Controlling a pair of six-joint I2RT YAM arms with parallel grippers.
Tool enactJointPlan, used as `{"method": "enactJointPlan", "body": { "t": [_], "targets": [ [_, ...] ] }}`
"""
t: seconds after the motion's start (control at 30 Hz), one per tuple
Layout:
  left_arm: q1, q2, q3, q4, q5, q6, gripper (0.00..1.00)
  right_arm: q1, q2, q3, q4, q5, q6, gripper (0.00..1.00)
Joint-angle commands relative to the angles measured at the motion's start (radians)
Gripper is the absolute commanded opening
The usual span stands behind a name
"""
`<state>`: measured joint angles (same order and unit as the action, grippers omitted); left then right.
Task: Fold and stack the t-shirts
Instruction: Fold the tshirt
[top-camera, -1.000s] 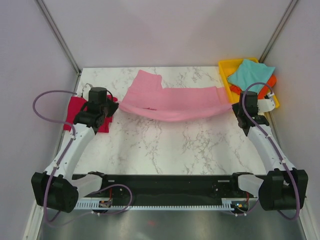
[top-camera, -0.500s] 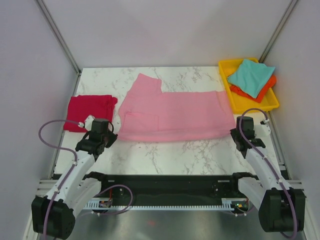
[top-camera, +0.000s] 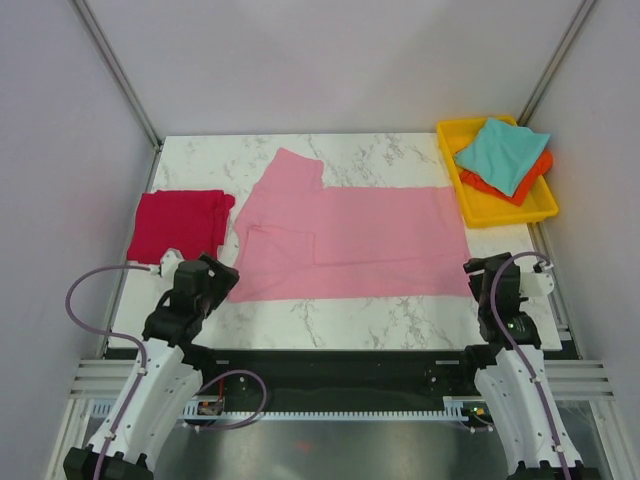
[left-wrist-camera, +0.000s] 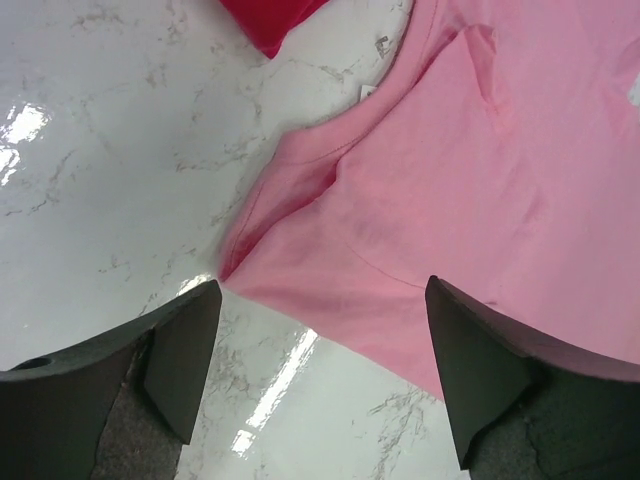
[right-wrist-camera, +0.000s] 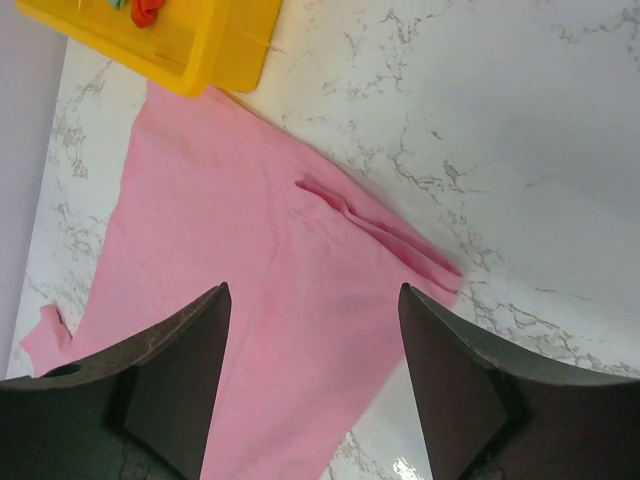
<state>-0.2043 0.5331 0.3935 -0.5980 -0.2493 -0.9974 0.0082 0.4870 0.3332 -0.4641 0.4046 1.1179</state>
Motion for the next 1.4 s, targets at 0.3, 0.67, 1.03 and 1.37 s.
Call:
{"method": "enactJointPlan", "body": {
  "t": [0.3,0.67,1.03,1.37],
  "targets": [
    [0.003,0.341,0.330,0.340,0.296,0.273,0.92,0.004,0.588,0.522,0.134,-0.256,-0.453,0.56],
    [0.005,0.990,0.846,0.422,0.285,0.250,0.93,0.090,1.076,0.837,0.283,-0.136,-0.619,0.56],
    [0.011,1.658,1.522,0.330,0.200,0.505,0.92,0.141,1.421,1.086,0.291,0.091,-0.718,0.55],
    [0.046,2.024,1.979,0.176,0.223,0.462,0.87,0.142,1.618,1.185,0.268,0.161,-0.685,0.58]
  ]
}}
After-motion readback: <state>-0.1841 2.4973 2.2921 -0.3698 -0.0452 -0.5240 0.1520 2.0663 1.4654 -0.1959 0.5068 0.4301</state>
